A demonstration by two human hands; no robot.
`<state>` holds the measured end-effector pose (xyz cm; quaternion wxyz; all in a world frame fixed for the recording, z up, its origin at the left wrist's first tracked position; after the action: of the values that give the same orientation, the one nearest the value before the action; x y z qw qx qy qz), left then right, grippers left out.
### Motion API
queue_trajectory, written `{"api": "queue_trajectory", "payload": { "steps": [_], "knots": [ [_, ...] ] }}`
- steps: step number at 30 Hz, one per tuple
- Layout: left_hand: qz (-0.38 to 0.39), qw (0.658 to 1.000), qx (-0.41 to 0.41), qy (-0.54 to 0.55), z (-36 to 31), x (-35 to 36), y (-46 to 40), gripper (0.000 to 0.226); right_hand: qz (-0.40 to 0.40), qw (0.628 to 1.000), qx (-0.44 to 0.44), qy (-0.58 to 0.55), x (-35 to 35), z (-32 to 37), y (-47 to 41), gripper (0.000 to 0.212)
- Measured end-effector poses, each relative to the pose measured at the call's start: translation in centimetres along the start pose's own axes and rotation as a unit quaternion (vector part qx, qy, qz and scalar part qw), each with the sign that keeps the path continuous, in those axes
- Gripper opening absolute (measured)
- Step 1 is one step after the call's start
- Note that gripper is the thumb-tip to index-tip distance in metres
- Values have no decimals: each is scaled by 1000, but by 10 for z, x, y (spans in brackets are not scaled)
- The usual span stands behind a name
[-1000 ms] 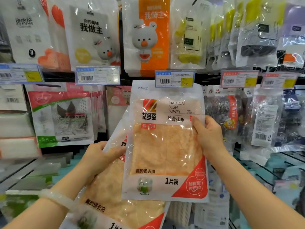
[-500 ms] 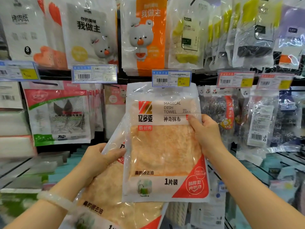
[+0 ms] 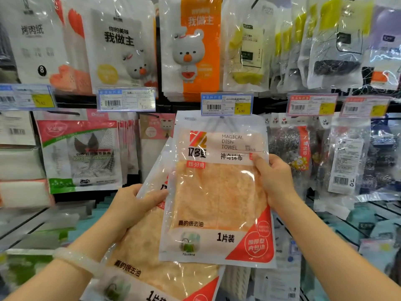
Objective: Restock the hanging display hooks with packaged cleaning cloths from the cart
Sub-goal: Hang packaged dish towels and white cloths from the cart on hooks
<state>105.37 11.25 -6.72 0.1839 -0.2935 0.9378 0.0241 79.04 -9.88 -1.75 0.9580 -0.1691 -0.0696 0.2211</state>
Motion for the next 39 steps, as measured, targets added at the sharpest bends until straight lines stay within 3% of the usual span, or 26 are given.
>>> {"api": "queue_trajectory", "payload": {
  "steps": [7, 10, 12, 15, 17, 22, 27, 28, 31, 34, 39],
  "knots": [
    [-23, 1000, -6, 18, 17, -11, 2, 25, -13, 996, -8, 84, 3, -1, -21, 23],
    [-37, 999, -20, 22, 32, -27, 8, 25, -45, 981, -11, 190, 5, -4, -23, 50],
    [-56, 998, -31, 24, 43, -42, 14, 24, -71, 945, -119, 297, 21, 17, -9, 67],
    [-76, 994, -57, 56, 58, -58, 23, 26, -7, 847, -297, 441, 86, 40, 16, 68],
    [-87, 992, -68, 65, 65, -67, 29, 27, 54, 805, -307, 505, 121, 36, 8, 64],
    [-114, 988, -68, 82, 71, -88, 47, 28, 106, 774, -199, 592, 142, 12, -42, 61],
    [-126, 986, -62, 90, 77, -99, 60, 25, 215, 771, -34, 599, 145, -24, -75, 61],
    [-128, 986, -61, 93, 77, -100, 61, 26, 237, 782, -14, 576, 147, -28, -75, 63],
    [-115, 987, -53, 103, 74, -96, 61, 26, 275, 876, 12, 396, 155, -25, -55, 71],
    [-107, 987, -31, 112, 63, -87, 56, 20, 304, 910, 25, 281, 159, -20, -18, 76],
    [-95, 985, -5, 145, 45, -65, 38, 18, 188, 972, 19, 143, 114, -31, 19, 90]
  ]
}}
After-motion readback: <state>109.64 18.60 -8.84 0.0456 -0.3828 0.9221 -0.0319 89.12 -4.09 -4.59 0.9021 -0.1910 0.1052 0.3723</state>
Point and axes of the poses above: each hand's wrist, its own y-axis away from the middle knuckle, its own x-axis out of the palm, z = x × y, the point moved 10 cm from there along -y, towards the middle knuckle, and after that the axes turned 12 degrees about z, right-handed, at the moved point
